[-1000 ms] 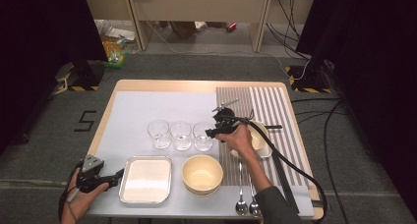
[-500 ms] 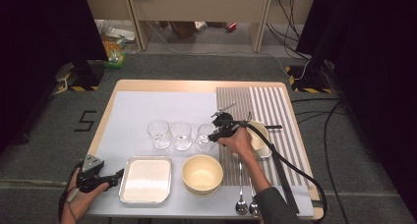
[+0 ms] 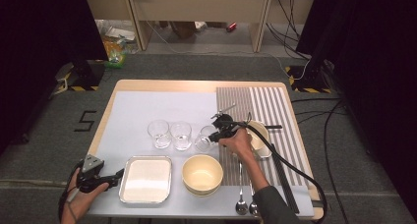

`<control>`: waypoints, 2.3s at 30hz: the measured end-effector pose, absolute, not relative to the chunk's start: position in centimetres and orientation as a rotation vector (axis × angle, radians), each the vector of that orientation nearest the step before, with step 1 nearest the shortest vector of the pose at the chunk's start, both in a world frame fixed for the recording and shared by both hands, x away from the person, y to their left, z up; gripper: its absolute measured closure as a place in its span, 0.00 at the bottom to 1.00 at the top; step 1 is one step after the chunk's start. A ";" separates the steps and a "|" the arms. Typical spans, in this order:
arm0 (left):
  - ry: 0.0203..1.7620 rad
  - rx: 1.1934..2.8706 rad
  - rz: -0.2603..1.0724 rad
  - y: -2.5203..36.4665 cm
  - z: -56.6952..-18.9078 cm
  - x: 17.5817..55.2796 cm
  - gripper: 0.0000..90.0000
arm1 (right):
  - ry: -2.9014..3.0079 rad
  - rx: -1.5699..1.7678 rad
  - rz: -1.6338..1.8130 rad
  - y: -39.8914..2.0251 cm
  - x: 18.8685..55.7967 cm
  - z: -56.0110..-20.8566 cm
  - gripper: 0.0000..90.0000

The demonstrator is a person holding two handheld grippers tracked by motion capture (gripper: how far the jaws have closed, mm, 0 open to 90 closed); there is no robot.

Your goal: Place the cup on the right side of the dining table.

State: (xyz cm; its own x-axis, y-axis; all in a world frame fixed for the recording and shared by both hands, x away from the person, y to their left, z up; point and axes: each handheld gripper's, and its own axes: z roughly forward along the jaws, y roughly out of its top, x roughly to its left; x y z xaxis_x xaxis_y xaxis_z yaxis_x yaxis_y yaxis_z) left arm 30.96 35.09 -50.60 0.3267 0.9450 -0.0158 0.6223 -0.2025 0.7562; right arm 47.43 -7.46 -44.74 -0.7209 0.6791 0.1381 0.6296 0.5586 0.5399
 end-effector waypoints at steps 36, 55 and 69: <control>1.379 1.919 0.612 35.1 -50.6 31.0 0.17 | 2.676 1.060 0.998 -8.2 46.5 -45.0 0.95; 1.379 1.920 0.613 35.1 -50.6 31.0 0.17 | 2.601 1.133 1.088 -9.1 46.8 -44.3 0.95; 1.378 1.921 0.616 35.1 -50.6 30.9 0.17 | 2.498 1.194 1.126 -9.9 48.9 -41.9 0.95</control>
State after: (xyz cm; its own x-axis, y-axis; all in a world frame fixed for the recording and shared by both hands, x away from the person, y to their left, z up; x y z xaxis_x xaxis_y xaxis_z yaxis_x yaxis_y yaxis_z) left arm 30.94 35.07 -50.59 0.3257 0.9454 -0.0131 0.6211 -0.2035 0.7568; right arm 48.93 -9.90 -41.94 -0.6710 0.7214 0.1715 0.6063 0.4006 0.6870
